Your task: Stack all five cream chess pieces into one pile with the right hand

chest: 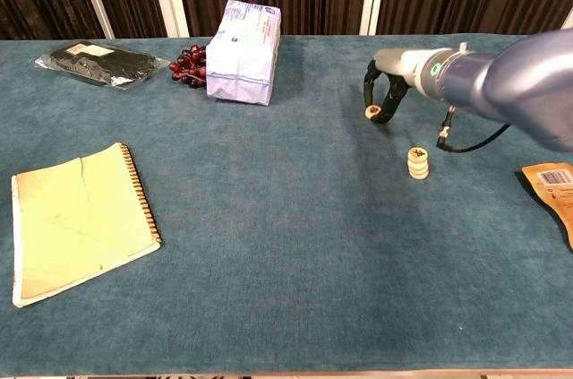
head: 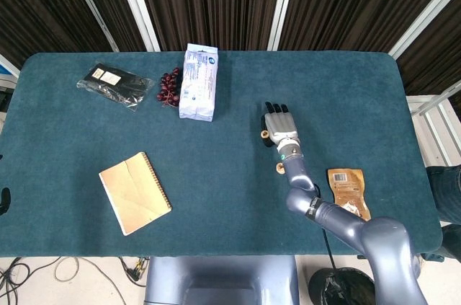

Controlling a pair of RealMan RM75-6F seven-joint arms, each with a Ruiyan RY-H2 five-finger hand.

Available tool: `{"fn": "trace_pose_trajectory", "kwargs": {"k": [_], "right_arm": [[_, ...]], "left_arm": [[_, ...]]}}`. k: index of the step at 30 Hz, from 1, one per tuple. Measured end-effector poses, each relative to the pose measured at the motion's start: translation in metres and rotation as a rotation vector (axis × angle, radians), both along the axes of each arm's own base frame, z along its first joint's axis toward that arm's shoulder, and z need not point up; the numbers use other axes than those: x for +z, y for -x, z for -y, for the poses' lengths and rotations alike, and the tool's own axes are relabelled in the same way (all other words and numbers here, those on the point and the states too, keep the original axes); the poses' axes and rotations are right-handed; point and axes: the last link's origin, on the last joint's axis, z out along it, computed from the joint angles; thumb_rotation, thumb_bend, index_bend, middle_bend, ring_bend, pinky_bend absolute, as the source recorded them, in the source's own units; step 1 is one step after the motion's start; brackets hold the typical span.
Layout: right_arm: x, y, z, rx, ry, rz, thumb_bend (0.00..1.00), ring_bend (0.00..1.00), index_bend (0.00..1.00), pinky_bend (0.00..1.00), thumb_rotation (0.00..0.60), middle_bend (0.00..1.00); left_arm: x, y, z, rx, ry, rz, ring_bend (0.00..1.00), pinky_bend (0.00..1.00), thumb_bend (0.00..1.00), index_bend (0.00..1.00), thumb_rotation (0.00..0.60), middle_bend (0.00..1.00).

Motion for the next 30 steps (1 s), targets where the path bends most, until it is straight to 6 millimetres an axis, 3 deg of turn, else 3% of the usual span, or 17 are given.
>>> {"fn": "trace_pose_trajectory", "kwargs": {"k": [8,17,23,30], "right_arm": [[0.031,0.0,-0.016,0.058,-0.004,0.0,0.41,0.0,0.53,0.0,0.6,0.0],[0.063,0.006,-0.074,0.144,-0.042,0.012,0.41,0.0,0.53,0.0,0.6,0.0],[0.071,0.025,-0.109,0.168,-0.063,-0.016,0.41,0.0,0.53,0.0,0.6,0.0],[0.068,0.037,-0.117,0.156,-0.078,-0.025,0.41,0.0,0.53,0.0,0.6,0.0]], "left_arm": [[-0.001,-0.002,0.0,-0.004,-0.003,-0.002,0.0,0.0,0.48,0.17,0.6,0.0],[-0.001,-0.003,0.0,-0.005,-0.003,-0.003,0.0,0.0,0.48,0.17,0.6,0.0],[-0.002,-0.003,0.0,-0.006,0.001,-0.002,0.0,0.0,0.48,0.17,0.6,0.0],[-0.003,-0.003,0.0,-0.005,0.002,-0.004,0.0,0.0,0.48,0.17,0.6,0.0]]}}
